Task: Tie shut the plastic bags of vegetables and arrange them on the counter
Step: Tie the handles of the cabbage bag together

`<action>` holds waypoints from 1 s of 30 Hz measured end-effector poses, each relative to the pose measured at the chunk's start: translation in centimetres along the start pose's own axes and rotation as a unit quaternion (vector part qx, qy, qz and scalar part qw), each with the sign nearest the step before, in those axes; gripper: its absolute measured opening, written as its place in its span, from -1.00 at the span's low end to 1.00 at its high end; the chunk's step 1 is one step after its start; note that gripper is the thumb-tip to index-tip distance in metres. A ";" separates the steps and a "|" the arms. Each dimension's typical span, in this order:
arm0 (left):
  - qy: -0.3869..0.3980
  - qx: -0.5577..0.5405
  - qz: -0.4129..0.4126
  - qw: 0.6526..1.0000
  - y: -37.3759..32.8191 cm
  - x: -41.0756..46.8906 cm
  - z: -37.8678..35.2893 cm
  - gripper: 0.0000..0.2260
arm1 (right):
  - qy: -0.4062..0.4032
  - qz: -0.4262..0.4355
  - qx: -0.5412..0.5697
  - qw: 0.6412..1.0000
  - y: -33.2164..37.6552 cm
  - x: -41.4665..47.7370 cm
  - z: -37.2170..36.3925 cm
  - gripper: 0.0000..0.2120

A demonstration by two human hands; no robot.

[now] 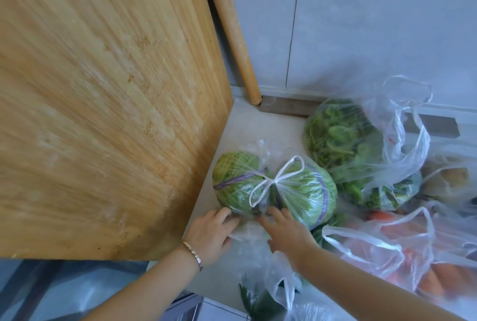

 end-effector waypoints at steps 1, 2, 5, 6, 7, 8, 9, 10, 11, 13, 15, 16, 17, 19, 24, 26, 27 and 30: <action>-0.028 -0.018 -0.001 0.999 -0.1 0.2 1.7 -0.52 | -0.017 -0.009 0.040 0.999 -0.3 -0.3 1.3 -0.54; -0.065 -0.030 -0.010 0.997 -0.2 0.5 3.6 -0.65 | -0.043 -0.025 0.072 0.996 -0.9 -0.6 2.9 -0.62; -0.133 -0.054 -0.015 0.990 -0.4 1.8 8.9 -0.83 | -0.081 -0.034 0.140 0.986 -2.1 -1.8 7.4 -0.70; -0.139 -0.074 -0.013 0.987 -0.6 2.4 10.3 -0.80 | -0.083 -0.018 0.151 0.985 -1.9 -2.3 8.7 -0.70; -0.140 -0.096 -0.012 0.985 -0.9 2.9 11.6 -0.78 | -0.087 0.000 0.158 0.984 -1.7 -2.7 9.8 -0.71; -0.139 -0.117 -0.011 0.983 -1.2 3.4 12.7 -0.76 | -0.092 0.017 0.170 0.981 -1.4 -2.9 10.7 -0.73; -0.134 -0.138 -0.003 0.981 -1.4 3.9 13.6 -0.74 | -0.102 0.028 0.190 0.976 -1.4 -3.1 11.4 -0.78; -0.126 -0.168 0.015 0.977 -1.4 4.2 14.3 -0.72 | -0.112 0.023 0.215 0.970 -1.4 -3.2 12.1 -0.85; -0.116 -0.210 0.039 0.970 -1.3 4.4 14.7 -0.71 | -0.123 0.003 0.251 0.960 -1.8 -3.1 12.5 -0.89; -0.101 -0.301 0.086 0.944 -1.0 4.4 14.4 -0.70 | -0.130 -0.052 0.350 0.926 -2.8 -2.6 12.2 -0.88; -0.096 -0.343 0.112 0.928 -0.9 4.1 13.7 -0.72 | -0.131 -0.087 0.441 0.884 -3.4 -1.8 11.4 -0.86; -0.087 -0.341 0.114 0.929 -0.8 3.9 13.2 -0.74 | -0.135 -0.099 0.476 0.864 -3.7 -1.4 10.9 -0.83; -0.075 -0.322 0.110 0.937 -0.7 3.6 12.6 -0.75 | -0.143 -0.115 0.506 0.843 -4.3 -1.2 10.3 -0.78; -0.042 -0.272 0.103 0.956 0.2 2.6 10.8 -0.73 | -0.165 -0.163 0.532 0.815 -5.6 -1.0 8.8 -0.68; 0.004 -0.230 0.173 0.958 2.4 -0.7 6.1 -0.80 | -0.154 -0.195 0.454 0.856 -6.1 -2.5 4.8 -0.67; -0.036 -0.319 0.268 0.908 2.7 -0.4 6.7 -0.67 | -0.166 -0.211 0.474 0.839 -6.6 -3.5 4.6 -0.78; -0.060 -0.412 0.334 0.846 3.0 -0.3 7.1 -0.62 | -0.173 -0.232 0.533 0.795 -7.2 -4.0 4.8 -0.85; -0.068 -0.739 0.391 0.544 2.5 0.9 7.5 -0.66 | -0.140 -0.223 0.771 0.580 -7.2 -4.8 5.9 -0.81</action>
Point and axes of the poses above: each hand's wrist, its own x-axis towards the middle knuckle, its own z-axis out of the back of the hand, y = z × x, the point moved 6 cm from there along x, towards the middle knuckle
